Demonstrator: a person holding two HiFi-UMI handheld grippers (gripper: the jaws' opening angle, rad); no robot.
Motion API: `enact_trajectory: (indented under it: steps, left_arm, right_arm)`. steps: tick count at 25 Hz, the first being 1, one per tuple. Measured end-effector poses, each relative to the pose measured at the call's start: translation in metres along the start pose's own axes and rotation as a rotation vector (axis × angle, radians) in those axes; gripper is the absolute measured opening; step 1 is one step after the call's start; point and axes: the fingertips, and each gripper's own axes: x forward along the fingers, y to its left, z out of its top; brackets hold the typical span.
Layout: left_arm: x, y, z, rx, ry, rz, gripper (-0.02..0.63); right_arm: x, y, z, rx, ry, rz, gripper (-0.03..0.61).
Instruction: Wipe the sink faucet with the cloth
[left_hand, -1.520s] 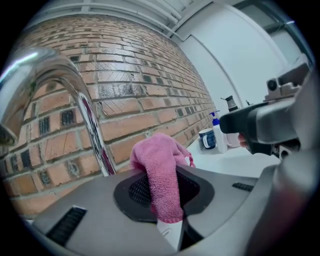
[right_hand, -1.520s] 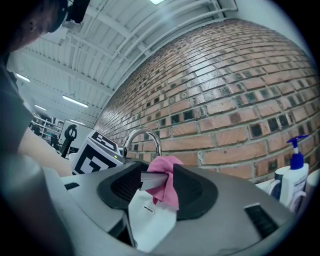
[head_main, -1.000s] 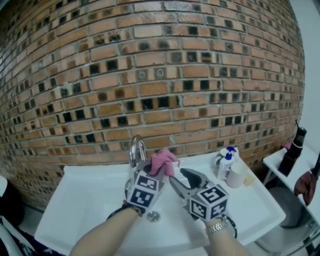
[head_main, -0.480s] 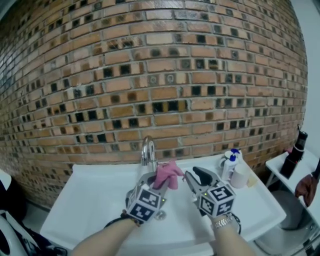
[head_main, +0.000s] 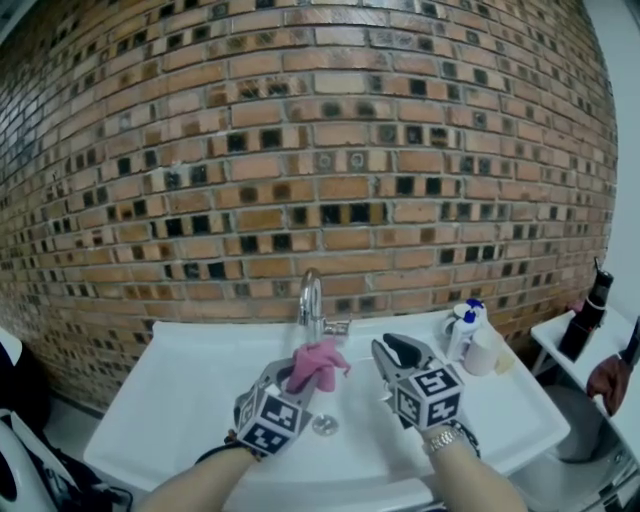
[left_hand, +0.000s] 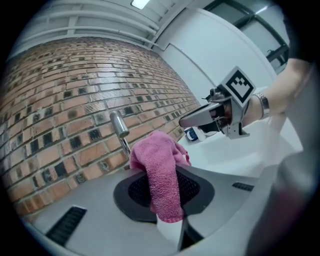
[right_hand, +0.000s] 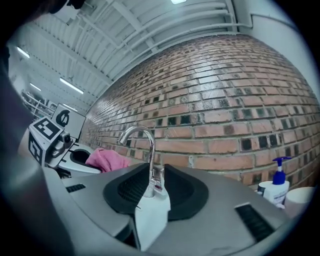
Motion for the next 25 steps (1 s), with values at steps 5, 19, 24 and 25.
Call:
enact_trajectory:
  steps: [5, 19, 24, 25]
  left_arm:
    - [-0.004, 0.01, -0.019, -0.039, -0.008, 0.026, 0.072]
    - [-0.012, 0.014, -0.026, -0.118, -0.06, 0.032, 0.072]
    - [-0.017, 0.013, -0.028, -0.137, -0.056, 0.02, 0.072]
    - [-0.018, 0.012, -0.028, -0.138, -0.056, 0.016, 0.073]
  right_arm:
    - [-0.001, 0.021, -0.012, 0.03, 0.047, 0.004, 0.094]
    - [-0.004, 0.046, -0.036, -0.042, 0.093, 0.042, 0.022]
    - [-0.004, 0.061, -0.041, -0.076, 0.113, 0.083, 0.014]
    - [-0.004, 0.063, -0.041, -0.08, 0.118, 0.089, 0.013]
